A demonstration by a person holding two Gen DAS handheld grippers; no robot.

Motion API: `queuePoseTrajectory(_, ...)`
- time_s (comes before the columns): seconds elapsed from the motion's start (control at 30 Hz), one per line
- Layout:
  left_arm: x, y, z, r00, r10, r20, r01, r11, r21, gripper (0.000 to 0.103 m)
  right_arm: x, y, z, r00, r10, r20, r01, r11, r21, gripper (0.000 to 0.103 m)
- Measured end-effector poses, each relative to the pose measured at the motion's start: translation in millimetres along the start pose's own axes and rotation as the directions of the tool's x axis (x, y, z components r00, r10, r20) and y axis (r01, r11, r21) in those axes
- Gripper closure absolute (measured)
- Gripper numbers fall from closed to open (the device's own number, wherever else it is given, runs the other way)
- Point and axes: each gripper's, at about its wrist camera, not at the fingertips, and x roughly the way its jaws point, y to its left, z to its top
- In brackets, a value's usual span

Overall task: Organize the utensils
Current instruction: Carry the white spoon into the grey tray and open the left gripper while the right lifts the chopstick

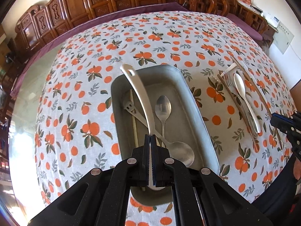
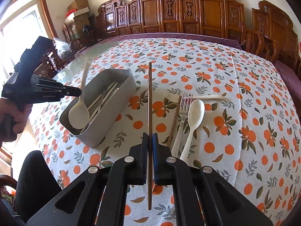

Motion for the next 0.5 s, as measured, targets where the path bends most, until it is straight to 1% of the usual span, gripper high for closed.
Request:
queuePoseTrajectory(0.23, 20.1, -6.0, 11.5, 1.0, -0.011, -0.023, 0.012, 1.0, 0.014, 0.103, 0.6, -1.4, 0.9, 1.0, -0.001, -0.002, 0.001, 1.0, 0.005, 0.097)
queuePoseTrajectory(0.37, 17.4, -7.4, 11.8, 1.0, -0.016, -0.01, 0.017, 1.0, 0.012, 0.103, 0.9, 0.4, 1.9, 1.0, 0.006, -0.001, -0.006, 1.0, 0.0, 0.097)
queuePoseTrajectory(0.5, 8.2, -4.5, 7.2, 1.0, -0.027, 0.014, 0.027, 1.0, -0.011, 0.103, 2.7, 10.7, 6.4, 1.0, 0.02, 0.001, -0.02, 1.0, -0.014, 0.097)
